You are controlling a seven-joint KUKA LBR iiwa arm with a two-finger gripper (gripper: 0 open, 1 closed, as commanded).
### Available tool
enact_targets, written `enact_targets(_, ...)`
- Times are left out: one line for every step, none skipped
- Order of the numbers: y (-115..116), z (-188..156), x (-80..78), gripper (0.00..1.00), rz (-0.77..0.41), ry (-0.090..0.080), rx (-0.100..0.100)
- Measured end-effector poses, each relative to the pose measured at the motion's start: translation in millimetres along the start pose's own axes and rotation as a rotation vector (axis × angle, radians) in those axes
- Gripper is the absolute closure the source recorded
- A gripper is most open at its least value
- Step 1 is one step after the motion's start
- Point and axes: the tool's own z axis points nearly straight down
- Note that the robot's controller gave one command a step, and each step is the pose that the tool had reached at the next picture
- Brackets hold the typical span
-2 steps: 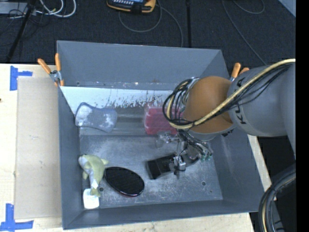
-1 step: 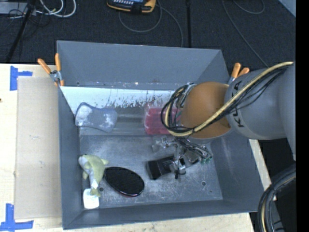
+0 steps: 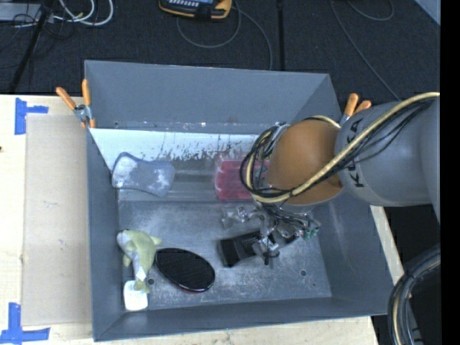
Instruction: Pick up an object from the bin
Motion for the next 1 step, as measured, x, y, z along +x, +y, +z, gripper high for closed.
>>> enact_targets(2.6, 1.2, -2.1, 0.0, -0.176, -0.001, -0.001)
